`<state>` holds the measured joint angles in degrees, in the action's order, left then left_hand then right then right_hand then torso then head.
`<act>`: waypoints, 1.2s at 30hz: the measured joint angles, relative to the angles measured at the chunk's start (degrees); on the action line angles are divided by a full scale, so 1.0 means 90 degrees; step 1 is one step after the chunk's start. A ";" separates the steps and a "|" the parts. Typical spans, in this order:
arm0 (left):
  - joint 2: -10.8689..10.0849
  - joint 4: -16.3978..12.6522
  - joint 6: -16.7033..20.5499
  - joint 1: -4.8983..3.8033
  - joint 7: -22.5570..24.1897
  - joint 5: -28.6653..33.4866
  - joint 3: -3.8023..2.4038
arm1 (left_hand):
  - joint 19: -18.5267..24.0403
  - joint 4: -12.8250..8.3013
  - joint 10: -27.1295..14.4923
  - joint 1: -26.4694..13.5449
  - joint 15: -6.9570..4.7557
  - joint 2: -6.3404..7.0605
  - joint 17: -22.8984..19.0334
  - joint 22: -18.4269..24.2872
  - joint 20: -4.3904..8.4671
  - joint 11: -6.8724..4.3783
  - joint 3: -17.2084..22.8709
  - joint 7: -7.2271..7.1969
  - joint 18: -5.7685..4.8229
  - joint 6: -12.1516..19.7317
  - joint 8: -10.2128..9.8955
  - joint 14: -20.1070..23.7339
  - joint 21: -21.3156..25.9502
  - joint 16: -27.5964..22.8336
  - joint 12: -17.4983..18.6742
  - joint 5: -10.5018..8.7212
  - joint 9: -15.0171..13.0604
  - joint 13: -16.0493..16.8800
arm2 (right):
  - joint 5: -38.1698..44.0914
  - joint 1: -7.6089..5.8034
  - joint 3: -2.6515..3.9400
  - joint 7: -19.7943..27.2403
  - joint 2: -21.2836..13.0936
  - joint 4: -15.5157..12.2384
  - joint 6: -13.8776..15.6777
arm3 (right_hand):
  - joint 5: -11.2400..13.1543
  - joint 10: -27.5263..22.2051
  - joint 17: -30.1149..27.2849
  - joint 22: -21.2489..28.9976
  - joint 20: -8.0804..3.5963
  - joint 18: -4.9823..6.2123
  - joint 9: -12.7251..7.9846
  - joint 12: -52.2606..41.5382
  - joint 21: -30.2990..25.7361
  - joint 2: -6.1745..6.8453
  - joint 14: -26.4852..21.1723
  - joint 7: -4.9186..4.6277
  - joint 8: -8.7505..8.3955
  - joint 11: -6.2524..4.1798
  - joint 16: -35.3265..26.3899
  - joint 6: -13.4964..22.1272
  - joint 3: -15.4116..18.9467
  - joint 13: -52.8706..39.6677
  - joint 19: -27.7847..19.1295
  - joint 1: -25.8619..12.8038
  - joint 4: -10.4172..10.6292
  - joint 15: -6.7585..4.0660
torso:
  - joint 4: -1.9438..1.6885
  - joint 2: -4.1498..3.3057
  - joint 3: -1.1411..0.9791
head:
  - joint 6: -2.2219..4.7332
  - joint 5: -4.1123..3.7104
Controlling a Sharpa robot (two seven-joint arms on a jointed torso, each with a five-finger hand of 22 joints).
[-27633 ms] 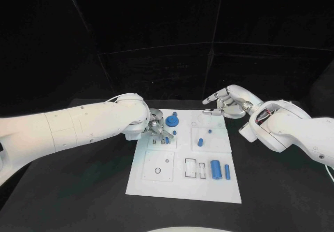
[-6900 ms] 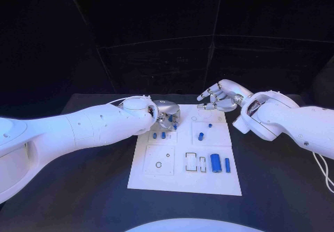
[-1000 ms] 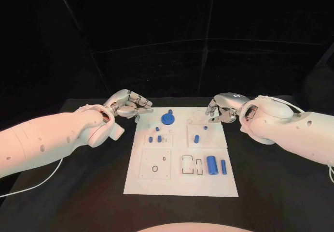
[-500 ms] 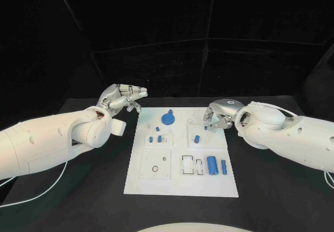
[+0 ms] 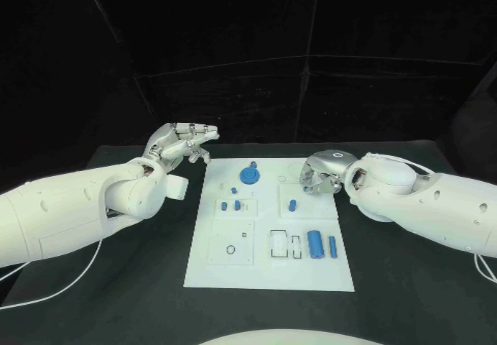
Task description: Assemble the parts on the task board
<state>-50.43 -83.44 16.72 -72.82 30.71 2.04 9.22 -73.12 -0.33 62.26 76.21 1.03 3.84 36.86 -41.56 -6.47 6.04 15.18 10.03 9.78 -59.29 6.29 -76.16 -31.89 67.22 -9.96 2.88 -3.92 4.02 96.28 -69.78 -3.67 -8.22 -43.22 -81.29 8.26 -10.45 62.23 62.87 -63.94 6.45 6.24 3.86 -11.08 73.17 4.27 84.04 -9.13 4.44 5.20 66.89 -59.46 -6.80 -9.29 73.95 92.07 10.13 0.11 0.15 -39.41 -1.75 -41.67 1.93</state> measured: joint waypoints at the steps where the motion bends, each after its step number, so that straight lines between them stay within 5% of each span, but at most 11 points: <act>1: 0.0000 0.0000 -0.0002 0.0000 0.0003 0.0009 0.0000 | 0.0000 0.0000 0.0000 0.0000 0.0000 0.0000 0.0000 0.0001 0.0000 0.0000 0.0000 0.0000 0.0000 0.0000 0.0000 0.0000 0.0008 0.0000 -0.0004 0.0000 0.0005 -0.0002 | 0.0001 0.0004 0.0000 0.0003 0.0007 0.0006 -0.0015 | 0.0000 0.0021 0.0003 -0.0010 0.0000 -0.0001 0.0000 0.0000 0.0000 0.0000 0.0000 -0.0011 0.0000 0.0006 0.0000 -0.0034 -0.0045 0.0015 0.0000 0.0000 -0.0009 0.0000 | -0.0001 0.0000 -0.0001 | -0.0001 -0.0001; 13: 0.0005 0.0002 -0.0010 0.0000 0.0009 0.0066 0.0000 | 0.0000 -0.0018 0.0000 0.0000 0.0000 0.0000 0.0000 0.0008 0.0000 0.0000 -0.0018 -0.0001 -0.0001 0.0001 0.0000 0.0000 0.0013 0.0000 -0.0004 0.0000 0.0006 -0.0004 | 0.0013 0.0048 0.0017 0.0012 0.0039 0.0041 -0.0186 | 0.0064 0.0311 0.0278 -0.0371 -0.0041 0.0000 0.0009 0.0056 0.0278 0.0026 0.0000 0.0047 0.0000 -0.0057 0.0277 -0.0251 -0.0541 0.0193 0.0188 0.0026 -0.0123 0.0000 | -0.0005 0.0003 -0.0001 | -0.0029 0.0009; 21: 0.0002 0.0013 -0.0011 0.0000 0.0008 0.0078 0.0000 | 0.0000 -0.0018 -0.0001 0.0026 0.0000 -0.0025 -0.0008 0.0015 0.0000 0.0001 -0.0017 -0.0001 -0.0002 0.0001 0.0000 0.0000 0.0013 0.0000 -0.0004 0.0000 0.0005 -0.0004 | 0.0067 0.0058 0.0024 -0.0028 0.0051 0.0043 -0.0174 | 0.0400 0.0590 0.0200 -0.0978 -0.0093 -0.0205 0.0025 0.0086 0.0703 0.0027 -0.0002 0.0069 0.0042 -0.0109 0.0315 -0.0501 -0.1109 0.0265 0.0569 0.0025 -0.0321 -0.0047 | -0.0005 0.0003 -0.0001 | -0.0043 -0.0001; 36: -0.0013 0.0074 -0.0010 0.0000 0.0008 0.0086 0.0001 | 0.0000 -0.0018 -0.0001 0.0026 0.0001 -0.0025 -0.0010 0.0028 0.0000 0.0001 -0.0017 0.0010 -0.0004 0.0014 -0.0001 0.0000 0.0013 0.0000 -0.0004 0.0000 0.0007 -0.0009 | 0.0289 0.0120 0.0001 -0.0264 -0.0020 -0.0149 0.0182 | 0.0509 0.0765 -0.0001 -0.1223 -0.0126 -0.0302 0.0021 0.0222 0.1059 0.0077 -0.0022 0.0112 0.0018 -0.0102 0.0274 -0.0709 -0.2012 0.0314 0.0806 -0.0400 -0.0803 -0.0071 | -0.0002 0.0010 0.0000 | -0.0047 -0.0029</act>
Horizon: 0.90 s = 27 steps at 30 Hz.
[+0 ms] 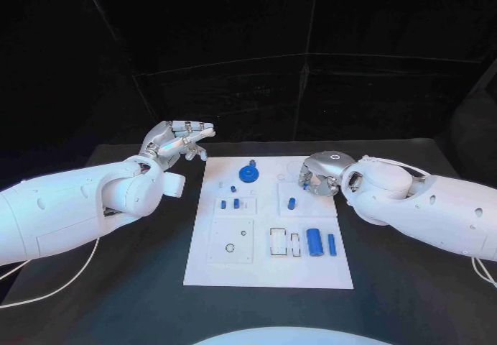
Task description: Assemble the parts on the task board
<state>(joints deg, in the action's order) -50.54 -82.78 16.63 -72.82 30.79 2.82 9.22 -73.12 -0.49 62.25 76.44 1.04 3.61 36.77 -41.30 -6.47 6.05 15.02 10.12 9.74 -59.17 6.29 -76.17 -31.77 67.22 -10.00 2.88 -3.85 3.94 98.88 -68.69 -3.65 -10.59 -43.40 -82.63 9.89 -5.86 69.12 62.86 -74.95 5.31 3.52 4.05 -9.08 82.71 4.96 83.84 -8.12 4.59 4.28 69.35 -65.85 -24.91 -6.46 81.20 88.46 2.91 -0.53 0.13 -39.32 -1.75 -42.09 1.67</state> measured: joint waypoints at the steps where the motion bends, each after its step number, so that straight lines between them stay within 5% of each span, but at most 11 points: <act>1: -0.0003 0.0008 0.0000 0.0000 0.0000 0.0001 0.0000 | 0.0000 0.0000 0.0000 0.0000 0.0000 0.0000 -0.0005 0.0007 0.0000 0.0000 0.0000 0.0023 0.0000 0.0023 0.0000 0.0000 0.0008 0.0000 0.0000 0.0000 0.0006 -0.0004 | 0.0009 0.0000 0.0000 -0.0013 -0.0019 -0.0030 0.0029 | 0.0000 0.0005 -0.0007 0.0000 0.0000 0.0000 0.0000 0.0000 0.0000 0.0024 0.0000 0.0000 0.0000 -0.0005 0.0000 0.0000 -0.0020 0.0000 0.0000 -0.0024 -0.0019 0.0000 | 0.0001 0.0001 0.0000 | 0.0001 0.0000; 15: -0.0021 0.0101 -0.0003 0.0000 0.0000 0.0005 0.0000 | 0.0000 0.0000 0.0000 0.0000 0.0000 0.0000 -0.0012 0.0013 0.0000 0.0000 0.0000 0.0024 -0.0001 0.0024 0.0000 0.0000 0.0025 0.0000 0.0000 0.0000 0.0006 -0.0004 | 0.0073 0.0000 0.0008 -0.0188 -0.0371 -0.0538 0.0520 | 0.0094 0.0056 -0.0007 0.0001 0.0014 0.0001 -0.0007 0.0037 0.0056 0.0050 0.0000 0.0000 -0.0001 -0.0056 0.0041 0.0002 -0.0096 0.0002 0.0032 -0.0183 -0.0061 0.0000 | 0.0001 0.0005 0.0002 | 0.0029 -0.0027; 27: -0.0003 0.0169 -0.0008 0.0000 0.0000 0.0006 0.0000 | 0.0000 0.0019 0.0000 0.0000 0.0000 0.0000 -0.0019 0.0012 0.0000 0.0000 -0.0018 0.0024 -0.0003 0.0024 0.0000 0.0000 0.0025 0.0000 0.0000 0.0000 0.0005 -0.0003 | 0.0047 -0.0007 0.0044 -0.0220 -0.0560 -0.1711 0.0913 | 0.0097 0.0055 0.0003 0.0002 0.0023 0.0001 -0.0010 0.0073 0.0061 0.0082 0.0000 0.0001 -0.0001 -0.0056 0.0063 0.0004 -0.0167 0.0017 0.0070 -0.0214 -0.0132 0.0001 | -0.0007 -0.0006 -0.0001 | 0.0015 0.0033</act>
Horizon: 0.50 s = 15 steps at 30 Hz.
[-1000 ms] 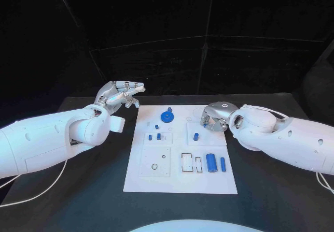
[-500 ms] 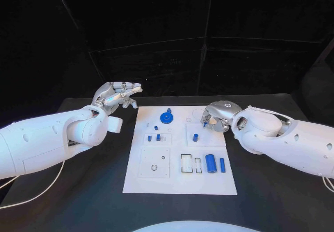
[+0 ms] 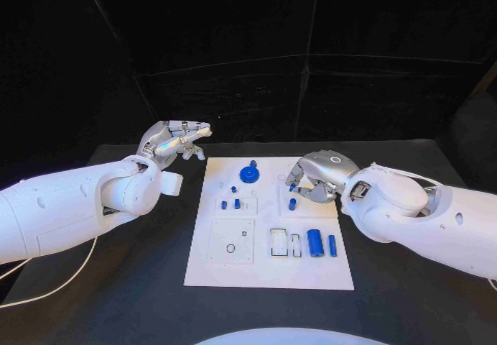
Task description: Assemble the parts on the task board
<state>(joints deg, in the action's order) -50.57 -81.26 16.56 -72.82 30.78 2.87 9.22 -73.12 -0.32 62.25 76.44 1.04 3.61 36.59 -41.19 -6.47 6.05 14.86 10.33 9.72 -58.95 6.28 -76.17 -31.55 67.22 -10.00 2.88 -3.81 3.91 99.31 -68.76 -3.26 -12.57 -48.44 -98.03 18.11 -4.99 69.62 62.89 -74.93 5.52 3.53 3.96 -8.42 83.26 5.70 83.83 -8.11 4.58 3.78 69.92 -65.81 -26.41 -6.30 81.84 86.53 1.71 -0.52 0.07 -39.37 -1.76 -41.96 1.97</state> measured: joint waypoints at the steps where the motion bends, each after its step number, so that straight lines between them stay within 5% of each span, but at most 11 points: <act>1: 0.0006 0.0003 -0.0001 0.0000 0.0000 0.0000 0.0000 | 0.0000 0.0000 0.0000 0.0000 0.0000 0.0000 0.0000 0.0000 0.0000 0.0000 0.0000 0.0000 0.0000 0.0000 0.0000 0.0000 0.0000 0.0000 0.0000 0.0000 0.0000 0.0000 | -0.0008 0.0000 0.0000 0.0007 0.0044 -0.0074 0.0028 | 0.0000 0.0000 0.0000 0.0000 0.0000 0.0000 0.0000 0.0000 0.0000 0.0000 0.0000 0.0000 0.0000 0.0000 0.0000 0.0000 -0.0002 0.0000 0.0000 0.0000 -0.0002 0.0000 | -0.0002 0.0000 0.0000 | -0.0003 0.0009; 11: 0.0082 0.0010 -0.0013 0.0000 0.0000 0.0001 0.0000 | 0.0000 0.0000 0.0000 0.0000 0.0000 0.0000 0.0001 0.0007 0.0000 0.0000 0.0000 0.0012 -0.0001 0.0013 0.0000 0.0000 0.0000 -0.0020 0.0000 0.0000 -0.0001 -0.0002 | -0.0087 0.0019 -0.0001 0.0097 0.0706 -0.0139 0.0079 | 0.0000 -0.0001 0.0000 0.0000 0.0000 0.0001 -0.0001 0.0012 0.0000 0.0000 0.0000 0.0000 -0.0035 0.0001 0.0000 0.0001 -0.0040 0.0004 0.0000 0.0001 -0.0041 0.0000 | -0.0004 -0.0004 0.0007 | -0.0106 0.0215; 15: 0.0112 0.0001 -0.0018 0.0000 0.0000 0.0002 0.0000 | 0.0000 0.0000 0.0000 0.0000 0.0000 0.0000 0.0001 0.0008 0.0000 0.0000 0.0000 0.0022 -0.0001 0.0022 0.0000 0.0000 0.0000 -0.0024 0.0000 0.0000 -0.0001 -0.0005 | -0.0112 0.0183 -0.0009 0.0153 0.0971 -0.0025 0.0057 | 0.0000 -0.0002 -0.0001 0.0001 0.0000 0.0001 -0.0002 0.0012 0.0021 0.0001 0.0000 0.0001 -0.0036 0.0001 0.0000 0.0001 -0.0059 0.0003 0.0000 0.0001 -0.0060 0.0000 | -0.0004 -0.0004 0.0010 | -0.0148 0.0280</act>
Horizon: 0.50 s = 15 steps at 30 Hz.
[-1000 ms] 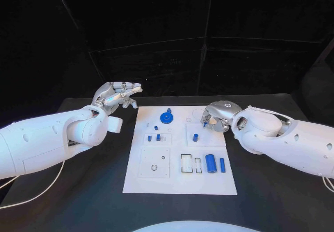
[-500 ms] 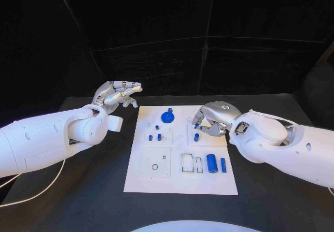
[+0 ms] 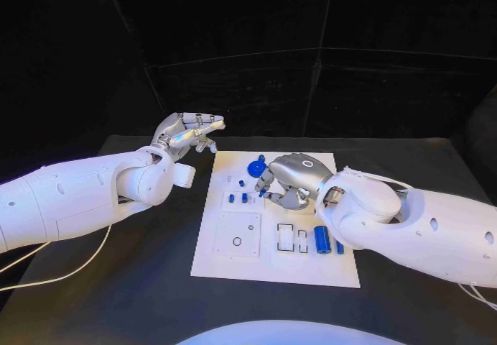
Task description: Assemble the parts on the task board
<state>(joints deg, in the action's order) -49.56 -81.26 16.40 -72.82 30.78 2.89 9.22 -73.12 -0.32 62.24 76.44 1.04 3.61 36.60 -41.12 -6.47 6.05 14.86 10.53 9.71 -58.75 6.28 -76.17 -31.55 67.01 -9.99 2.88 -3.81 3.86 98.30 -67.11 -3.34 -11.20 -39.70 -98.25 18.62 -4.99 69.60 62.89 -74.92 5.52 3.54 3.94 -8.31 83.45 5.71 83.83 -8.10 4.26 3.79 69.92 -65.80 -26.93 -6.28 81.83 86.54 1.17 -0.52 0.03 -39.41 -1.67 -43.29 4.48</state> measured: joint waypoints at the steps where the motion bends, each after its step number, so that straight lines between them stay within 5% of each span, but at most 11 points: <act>1: 0.0007 -0.0002 -0.0003 0.0000 0.0000 0.0000 0.0000 | 0.0000 0.0000 0.0000 0.0000 0.0000 0.0000 0.0000 0.0000 0.0000 0.0000 0.0000 0.0000 0.0000 0.0000 0.0000 0.0000 0.0000 0.0000 0.0000 0.0000 0.0000 0.0000 | -0.0007 0.0058 -0.0007 0.0017 0.0061 0.0039 -0.0014 | -0.0004 0.0000 0.0000 0.0000 0.0000 0.0000 0.0000 0.0000 0.0014 0.0000 0.0000 0.0000 0.0000 0.0000 0.0000 0.0000 -0.0002 -0.0001 0.0000 0.0000 -0.0003 0.0000 | 0.0001 0.0000 0.0001 | -0.0007 0.0020; 7: 0.0031 -0.0005 -0.0011 0.0000 0.0000 0.0001 0.0000 | 0.0000 0.0000 0.0000 0.0000 0.0000 0.0000 0.0000 0.0004 0.0000 0.0000 0.0000 0.0000 0.0000 0.0000 0.0000 0.0000 0.0000 0.0000 0.0000 0.0000 0.0000 0.0000 | -0.0030 0.0323 -0.0015 0.0094 0.0303 0.0264 -0.0108 | -0.0028 0.0000 -0.0009 0.0000 0.0000 0.0000 -0.0009 0.0000 0.0016 -0.0006 0.0000 0.0001 -0.0013 0.0000 0.0000 0.0002 -0.0002 -0.0009 0.0000 -0.0060 -0.0004 0.0000 | 0.0006 0.0000 0.0001 | -0.0071 0.0125; 15: 0.0060 -0.0001 -0.0024 0.0000 0.0000 0.0001 0.0000 | 0.0000 0.0000 0.0000 0.0000 0.0000 0.0000 0.0001 0.0005 0.0000 0.0000 0.0000 0.0000 -0.0001 0.0000 0.0000 0.0000 0.0000 0.0000 0.0000 0.0000 -0.0001 0.0001 | -0.0044 0.0448 -0.0018 0.0158 0.0449 0.0432 -0.0243 | -0.0028 -0.0001 -0.0018 0.0001 0.0000 0.0000 -0.0005 0.0000 0.0016 -0.0006 0.0000 0.0004 -0.0014 0.0000 0.0000 0.0005 -0.0018 -0.0009 0.0000 -0.0060 -0.0020 0.0000 | 0.0010 0.0000 -0.0001 | -0.0126 0.0195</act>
<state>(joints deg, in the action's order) -49.02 -81.27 16.18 -72.82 30.78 2.90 9.22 -73.12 -0.32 62.24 76.44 1.04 3.61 36.61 -41.08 -6.47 6.05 14.86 10.53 9.70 -58.76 6.28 -76.17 -31.56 67.01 -10.00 2.88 -3.82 3.87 97.90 -63.07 -3.49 -9.78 -35.66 -94.36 16.44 -5.24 69.60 62.72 -74.92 5.52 3.54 3.90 -8.31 83.59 5.66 83.83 -8.07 4.14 3.80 69.92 -65.76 -27.10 -6.36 81.83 86.00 0.99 -0.52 0.12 -39.41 -1.68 -44.42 6.23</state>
